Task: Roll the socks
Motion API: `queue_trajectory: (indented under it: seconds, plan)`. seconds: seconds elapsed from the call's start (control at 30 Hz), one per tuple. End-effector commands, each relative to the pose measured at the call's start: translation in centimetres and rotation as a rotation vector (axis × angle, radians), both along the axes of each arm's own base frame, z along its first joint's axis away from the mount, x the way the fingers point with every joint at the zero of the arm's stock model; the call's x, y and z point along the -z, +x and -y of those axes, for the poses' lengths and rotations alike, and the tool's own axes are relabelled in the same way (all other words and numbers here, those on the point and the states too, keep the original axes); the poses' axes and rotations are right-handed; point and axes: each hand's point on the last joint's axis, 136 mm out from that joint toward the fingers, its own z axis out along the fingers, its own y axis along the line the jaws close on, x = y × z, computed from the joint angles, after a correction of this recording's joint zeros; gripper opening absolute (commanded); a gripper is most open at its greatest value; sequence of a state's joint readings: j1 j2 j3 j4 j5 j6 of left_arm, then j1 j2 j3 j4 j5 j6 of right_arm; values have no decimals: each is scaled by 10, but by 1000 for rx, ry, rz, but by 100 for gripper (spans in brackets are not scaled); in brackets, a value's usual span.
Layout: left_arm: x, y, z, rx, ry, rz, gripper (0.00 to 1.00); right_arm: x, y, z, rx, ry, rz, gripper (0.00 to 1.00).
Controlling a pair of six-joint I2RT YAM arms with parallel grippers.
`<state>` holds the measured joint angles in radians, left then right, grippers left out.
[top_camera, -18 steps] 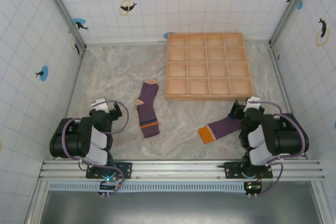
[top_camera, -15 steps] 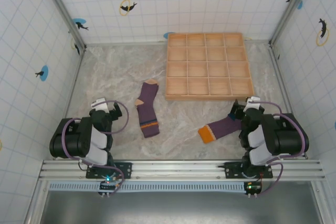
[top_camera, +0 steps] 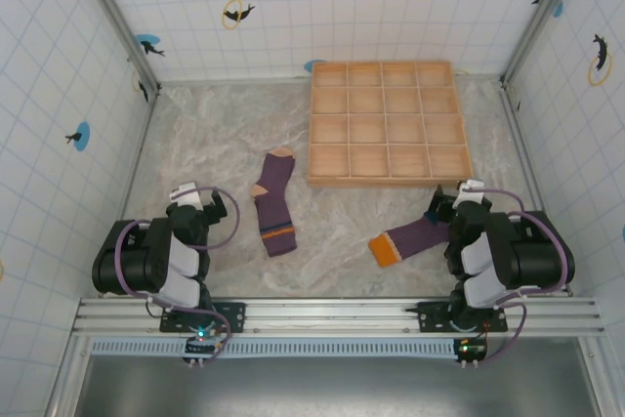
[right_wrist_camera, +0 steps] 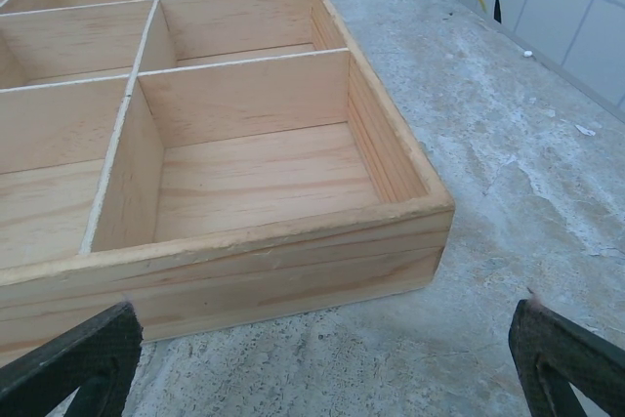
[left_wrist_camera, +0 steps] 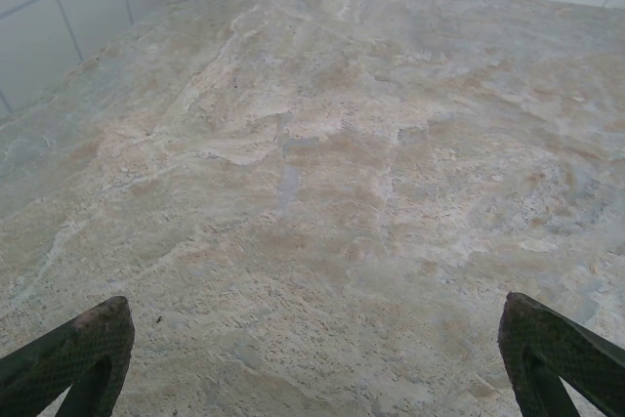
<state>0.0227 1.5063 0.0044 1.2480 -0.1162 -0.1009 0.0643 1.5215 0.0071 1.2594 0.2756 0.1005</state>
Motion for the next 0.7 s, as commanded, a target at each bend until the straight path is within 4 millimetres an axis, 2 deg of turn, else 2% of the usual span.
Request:
queue_trajectory:
  seconds: [0.0,0.13,0.2,0.37,0.5,0.57,0.67]
  plan:
    - [-5,1,0,10,15,21,98,-1,-5,1,3,4,10,100]
    - [-7,2,1,19,16,29,97,-1,-5,2,5,4,11,100]
    - [-5,13,7,53,25,-10,97,-4,-4,-2,-10,-4,19,100]
    - [-8,40,-6,-58,-26,-169,97,-10,5,-13,-36,-88,-36,100]
    - [-24,49,-1,-119,-84,-273,95,-20,8,-35,-91,-114,-89,99]
    - [-35,48,5,-143,-131,-309,91,-30,8,-52,-146,-110,-111,91]
    - [-54,41,23,-91,-215,-315,91,-45,3,-67,-153,-107,-139,91]
